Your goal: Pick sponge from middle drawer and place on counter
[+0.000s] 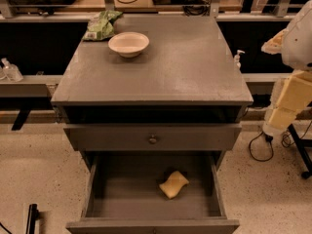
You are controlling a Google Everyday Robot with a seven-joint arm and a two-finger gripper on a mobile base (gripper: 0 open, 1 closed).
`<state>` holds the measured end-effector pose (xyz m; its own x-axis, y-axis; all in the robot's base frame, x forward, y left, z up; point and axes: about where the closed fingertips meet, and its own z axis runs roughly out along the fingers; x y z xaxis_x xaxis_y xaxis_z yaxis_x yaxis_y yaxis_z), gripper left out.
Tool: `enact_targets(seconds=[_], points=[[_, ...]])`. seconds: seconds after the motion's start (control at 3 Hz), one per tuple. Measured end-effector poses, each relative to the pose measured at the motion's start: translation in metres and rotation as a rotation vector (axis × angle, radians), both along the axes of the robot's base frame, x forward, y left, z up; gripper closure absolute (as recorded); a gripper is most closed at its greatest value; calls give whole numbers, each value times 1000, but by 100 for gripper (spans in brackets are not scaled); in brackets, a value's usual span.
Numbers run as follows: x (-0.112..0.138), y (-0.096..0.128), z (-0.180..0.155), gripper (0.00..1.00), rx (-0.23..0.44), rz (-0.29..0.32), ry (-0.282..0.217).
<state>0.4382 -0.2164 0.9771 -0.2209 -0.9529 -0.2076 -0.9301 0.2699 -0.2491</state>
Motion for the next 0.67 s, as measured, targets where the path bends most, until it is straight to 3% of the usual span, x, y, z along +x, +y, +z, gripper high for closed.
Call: enact_targets(seconds=[0.33,0.67], points=[[0,0,0,0,0,0,0],[1,14,-19,0,15,41,-19]])
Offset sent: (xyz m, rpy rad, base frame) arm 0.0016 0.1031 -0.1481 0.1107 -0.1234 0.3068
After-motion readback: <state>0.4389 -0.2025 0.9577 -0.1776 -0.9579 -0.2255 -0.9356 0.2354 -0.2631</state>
